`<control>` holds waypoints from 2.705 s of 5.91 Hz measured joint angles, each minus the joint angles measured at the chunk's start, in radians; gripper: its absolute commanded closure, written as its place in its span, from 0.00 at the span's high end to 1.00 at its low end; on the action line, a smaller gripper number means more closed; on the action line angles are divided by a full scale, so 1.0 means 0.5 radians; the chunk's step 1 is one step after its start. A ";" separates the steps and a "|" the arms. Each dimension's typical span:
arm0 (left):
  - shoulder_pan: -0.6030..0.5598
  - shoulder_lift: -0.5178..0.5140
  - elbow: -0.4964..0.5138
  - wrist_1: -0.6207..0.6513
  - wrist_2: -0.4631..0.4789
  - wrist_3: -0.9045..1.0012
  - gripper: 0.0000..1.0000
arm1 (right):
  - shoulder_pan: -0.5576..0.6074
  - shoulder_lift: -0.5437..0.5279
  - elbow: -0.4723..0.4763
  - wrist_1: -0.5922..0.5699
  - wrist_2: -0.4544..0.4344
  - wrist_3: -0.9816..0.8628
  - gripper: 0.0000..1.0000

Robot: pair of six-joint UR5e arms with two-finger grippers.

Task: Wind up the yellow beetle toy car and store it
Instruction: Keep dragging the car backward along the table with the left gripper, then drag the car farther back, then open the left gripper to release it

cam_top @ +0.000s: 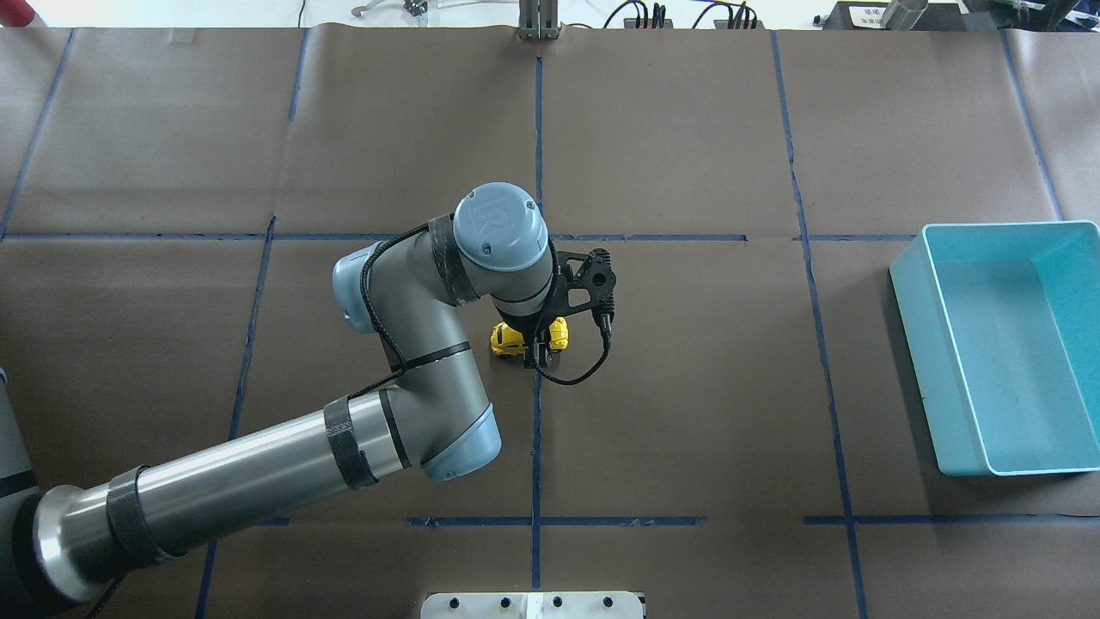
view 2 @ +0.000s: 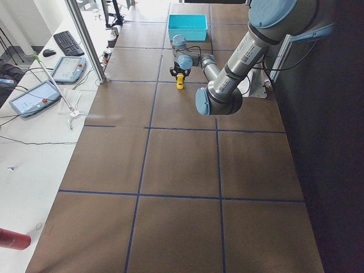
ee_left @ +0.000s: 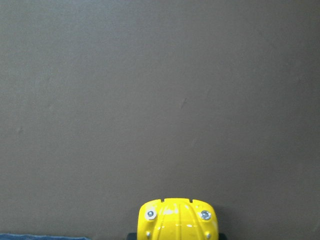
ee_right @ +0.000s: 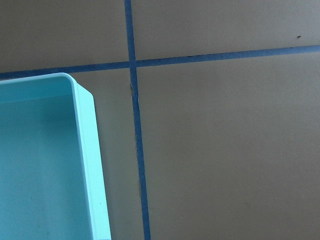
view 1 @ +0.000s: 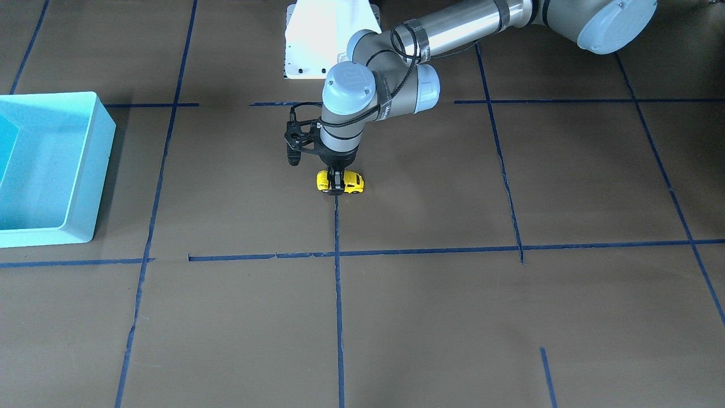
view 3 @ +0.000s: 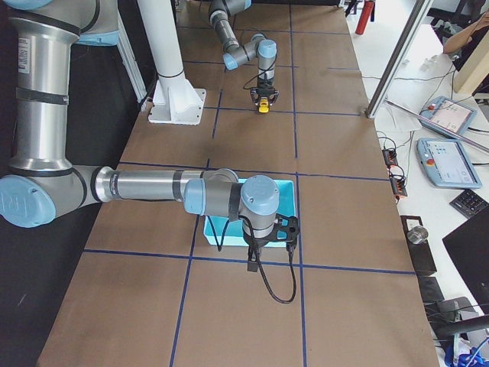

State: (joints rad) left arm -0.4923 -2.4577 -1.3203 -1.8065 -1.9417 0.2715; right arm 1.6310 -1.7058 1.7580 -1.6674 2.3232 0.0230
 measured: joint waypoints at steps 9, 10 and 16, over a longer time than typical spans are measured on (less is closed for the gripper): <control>-0.042 0.238 -0.158 -0.093 -0.059 0.001 0.00 | -0.001 0.002 0.004 0.002 0.002 0.000 1.00; -0.049 0.271 -0.188 -0.096 -0.059 0.003 0.00 | -0.001 0.003 0.007 0.002 0.002 0.000 1.00; -0.077 0.430 -0.308 -0.164 -0.065 0.010 0.00 | -0.001 0.003 0.012 0.002 0.005 0.000 1.00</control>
State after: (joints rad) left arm -0.5309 -2.2427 -1.4741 -1.8885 -1.9745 0.2766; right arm 1.6306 -1.7042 1.7639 -1.6663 2.3255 0.0230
